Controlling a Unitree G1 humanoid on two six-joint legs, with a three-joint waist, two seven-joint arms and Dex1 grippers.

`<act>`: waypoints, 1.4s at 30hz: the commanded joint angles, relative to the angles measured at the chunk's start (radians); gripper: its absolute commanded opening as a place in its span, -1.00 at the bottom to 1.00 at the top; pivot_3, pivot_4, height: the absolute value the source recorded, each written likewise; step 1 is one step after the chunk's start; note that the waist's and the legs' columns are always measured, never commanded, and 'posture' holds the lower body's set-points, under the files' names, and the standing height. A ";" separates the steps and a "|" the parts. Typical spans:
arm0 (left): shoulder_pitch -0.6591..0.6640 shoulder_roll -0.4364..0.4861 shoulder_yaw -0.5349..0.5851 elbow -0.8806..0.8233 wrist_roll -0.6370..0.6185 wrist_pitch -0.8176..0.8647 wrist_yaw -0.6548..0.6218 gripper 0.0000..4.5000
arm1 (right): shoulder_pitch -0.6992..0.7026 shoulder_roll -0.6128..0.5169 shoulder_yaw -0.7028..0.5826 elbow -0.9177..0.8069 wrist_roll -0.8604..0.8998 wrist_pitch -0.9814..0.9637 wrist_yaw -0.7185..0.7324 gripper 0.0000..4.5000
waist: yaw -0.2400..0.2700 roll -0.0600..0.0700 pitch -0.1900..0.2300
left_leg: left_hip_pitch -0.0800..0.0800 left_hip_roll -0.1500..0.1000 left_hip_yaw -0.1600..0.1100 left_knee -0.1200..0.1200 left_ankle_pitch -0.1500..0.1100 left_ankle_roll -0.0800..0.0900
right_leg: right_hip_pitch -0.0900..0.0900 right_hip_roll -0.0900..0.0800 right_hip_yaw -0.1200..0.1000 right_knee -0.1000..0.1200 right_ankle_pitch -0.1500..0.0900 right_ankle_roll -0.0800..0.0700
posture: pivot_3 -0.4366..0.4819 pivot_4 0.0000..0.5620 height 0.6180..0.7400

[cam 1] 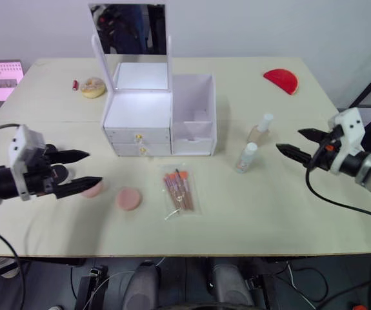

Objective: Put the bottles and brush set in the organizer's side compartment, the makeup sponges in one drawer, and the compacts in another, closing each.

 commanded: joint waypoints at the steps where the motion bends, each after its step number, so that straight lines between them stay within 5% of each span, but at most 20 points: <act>1: -0.017 -0.032 0.005 -0.133 -0.090 0.061 0.087 0.98 | -0.054 0.037 -0.005 -0.044 -0.005 0.035 -0.093 1.00 | 0.000 0.000 0.000 | 0.000 0.000 0.000 0.000 0.000 0.000 | 0.000 0.000 0.000 0.000 0.000 0.000 | -0.05 -0.47 0.99; 9: 0.016 -0.070 0.022 -0.370 -0.243 0.166 0.271 0.98 | -0.144 0.132 0.065 -0.059 -0.049 0.129 -0.257 1.00 | -0.001 0.000 0.000 | 0.000 0.000 0.000 0.000 0.000 0.000 | 0.000 0.000 0.000 -0.001 0.000 0.000 | -0.05 -0.47 0.99; 34: -0.048 -0.074 -0.016 -0.425 -0.384 0.124 0.427 0.98 | -0.336 0.243 0.158 0.242 -0.160 -0.022 -0.226 1.00 | -0.001 0.001 0.000 | 0.000 0.000 -0.001 0.000 0.000 0.000 | 0.001 0.001 0.000 -0.001 0.001 -0.002 | -0.05 -0.47 0.99; 37: -0.038 -0.069 -0.016 -0.429 -0.383 0.119 0.429 1.00 | -0.348 0.247 0.154 0.249 -0.161 -0.025 -0.229 0.63 | -0.002 0.001 0.000 | 0.000 0.000 -0.001 0.000 0.000 0.000 | 0.001 0.001 0.001 -0.001 0.001 -0.002 | -0.05 -0.47 0.99; 42: -0.028 -0.063 -0.013 -0.431 -0.382 0.114 0.434 1.00 | -0.362 0.253 0.145 0.242 -0.150 -0.012 -0.230 -0.49 | -0.001 0.001 0.000 | 0.000 0.000 -0.001 0.000 0.000 0.000 | 0.001 0.001 0.001 -0.002 0.001 -0.002 | -0.05 -0.47 0.99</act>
